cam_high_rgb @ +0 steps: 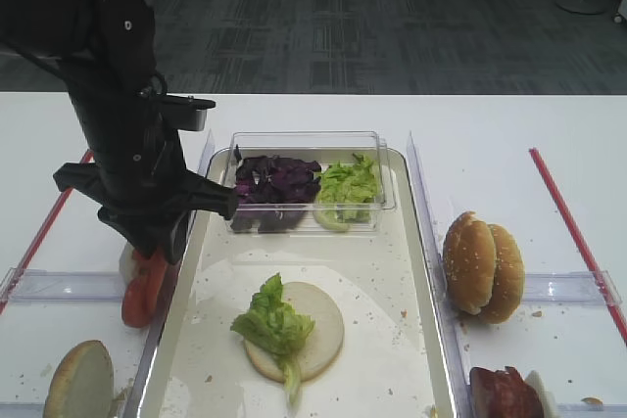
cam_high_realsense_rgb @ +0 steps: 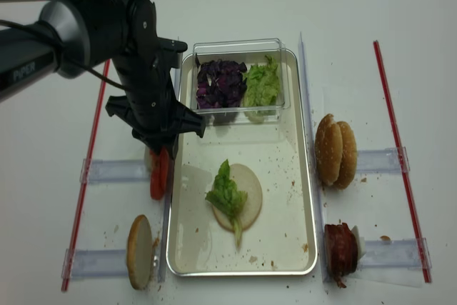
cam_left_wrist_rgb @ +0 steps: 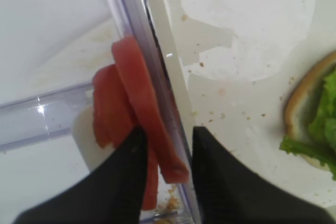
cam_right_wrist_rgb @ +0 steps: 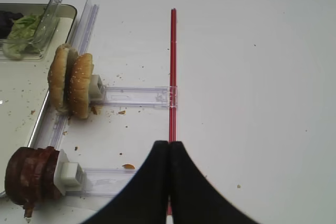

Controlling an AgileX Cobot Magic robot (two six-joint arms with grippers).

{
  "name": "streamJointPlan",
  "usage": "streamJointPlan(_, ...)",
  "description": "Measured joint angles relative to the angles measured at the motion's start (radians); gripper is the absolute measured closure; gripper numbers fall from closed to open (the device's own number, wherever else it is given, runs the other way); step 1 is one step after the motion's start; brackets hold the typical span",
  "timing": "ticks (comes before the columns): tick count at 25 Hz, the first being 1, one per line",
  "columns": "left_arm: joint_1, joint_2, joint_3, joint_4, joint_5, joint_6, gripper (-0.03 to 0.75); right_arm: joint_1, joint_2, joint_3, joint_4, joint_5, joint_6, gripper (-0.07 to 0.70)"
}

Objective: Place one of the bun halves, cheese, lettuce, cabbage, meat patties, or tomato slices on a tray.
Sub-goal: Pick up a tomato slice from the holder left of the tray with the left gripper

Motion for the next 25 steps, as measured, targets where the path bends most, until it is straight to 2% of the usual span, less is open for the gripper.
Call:
streamJointPlan(20, 0.000, 0.000, 0.000, 0.048, 0.000, -0.016, 0.671, 0.000, 0.000, 0.000, 0.000, 0.000, -0.002, 0.595)
streamJointPlan(25, 0.000, 0.000, 0.000, 0.048, 0.000, -0.018, 0.683, 0.000, 0.000, 0.000, 0.000, 0.000, -0.002, 0.595)
